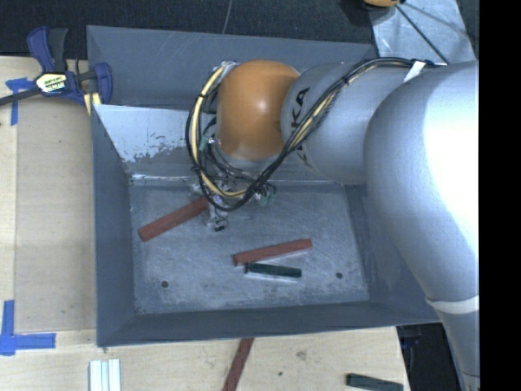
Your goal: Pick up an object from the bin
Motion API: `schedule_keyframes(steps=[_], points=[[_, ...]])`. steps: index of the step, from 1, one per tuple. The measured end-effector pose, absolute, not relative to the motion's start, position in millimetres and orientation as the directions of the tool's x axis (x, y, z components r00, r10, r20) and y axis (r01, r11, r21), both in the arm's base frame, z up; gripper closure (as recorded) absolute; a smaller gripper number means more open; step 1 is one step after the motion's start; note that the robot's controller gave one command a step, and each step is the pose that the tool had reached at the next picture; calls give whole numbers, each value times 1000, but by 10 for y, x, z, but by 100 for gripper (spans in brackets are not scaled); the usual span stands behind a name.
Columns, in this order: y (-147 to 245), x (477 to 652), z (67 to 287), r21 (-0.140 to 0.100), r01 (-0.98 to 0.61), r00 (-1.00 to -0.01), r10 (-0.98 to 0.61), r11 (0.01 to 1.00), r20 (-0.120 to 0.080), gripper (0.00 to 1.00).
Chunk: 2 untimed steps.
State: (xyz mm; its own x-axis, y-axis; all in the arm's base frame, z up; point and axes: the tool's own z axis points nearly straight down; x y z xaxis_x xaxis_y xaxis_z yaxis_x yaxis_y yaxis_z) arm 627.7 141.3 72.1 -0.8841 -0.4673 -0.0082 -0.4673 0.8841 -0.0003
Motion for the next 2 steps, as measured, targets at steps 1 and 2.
schedule_keyframes(steps=[1,2], points=[[1544,6130,722,-5,-639,-769,-639,769,-7,100],[1315,5784,2678,-6,-640,-768,-640,768,-11,100]])
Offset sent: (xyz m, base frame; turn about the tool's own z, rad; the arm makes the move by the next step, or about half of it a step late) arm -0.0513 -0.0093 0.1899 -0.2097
